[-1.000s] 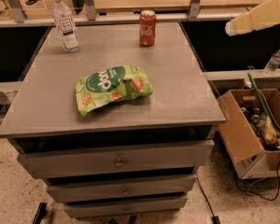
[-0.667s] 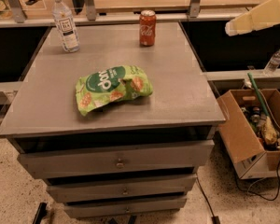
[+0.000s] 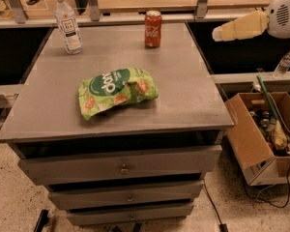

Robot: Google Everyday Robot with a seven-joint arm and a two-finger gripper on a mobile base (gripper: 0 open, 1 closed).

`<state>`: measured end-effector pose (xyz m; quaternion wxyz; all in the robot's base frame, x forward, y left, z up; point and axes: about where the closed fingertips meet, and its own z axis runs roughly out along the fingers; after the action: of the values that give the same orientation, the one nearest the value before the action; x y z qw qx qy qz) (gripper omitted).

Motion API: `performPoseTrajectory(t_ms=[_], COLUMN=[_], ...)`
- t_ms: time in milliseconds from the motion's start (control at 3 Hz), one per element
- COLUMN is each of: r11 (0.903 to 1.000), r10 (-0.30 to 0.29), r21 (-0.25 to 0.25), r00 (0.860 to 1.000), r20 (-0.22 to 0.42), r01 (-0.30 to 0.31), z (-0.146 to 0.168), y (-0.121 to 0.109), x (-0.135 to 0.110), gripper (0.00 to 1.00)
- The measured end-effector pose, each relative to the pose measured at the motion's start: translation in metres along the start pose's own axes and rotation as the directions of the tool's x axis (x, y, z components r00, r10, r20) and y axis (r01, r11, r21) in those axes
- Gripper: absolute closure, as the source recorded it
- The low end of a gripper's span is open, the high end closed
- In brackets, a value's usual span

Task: Pick coke can

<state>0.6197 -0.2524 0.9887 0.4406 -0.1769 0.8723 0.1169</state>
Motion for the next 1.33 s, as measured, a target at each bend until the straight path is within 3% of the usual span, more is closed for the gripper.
performPoseTrajectory(t_ms=[667, 1000, 1333], r11=[0.992, 0.9904, 0.9952], r10=[0.108, 0.115, 0.089], r21=[0.056, 0.063, 0.032], r00=[0.99, 0.986, 0.99], r20=[0.091, 0.12, 0.107], r01=[-0.113, -0.123, -0.092], z=[0.071, 0.106, 0.146], y=[0.009, 0.012, 0.019], x=[-0.017, -0.034, -0.047], gripper=[0.0, 0.0, 0.0])
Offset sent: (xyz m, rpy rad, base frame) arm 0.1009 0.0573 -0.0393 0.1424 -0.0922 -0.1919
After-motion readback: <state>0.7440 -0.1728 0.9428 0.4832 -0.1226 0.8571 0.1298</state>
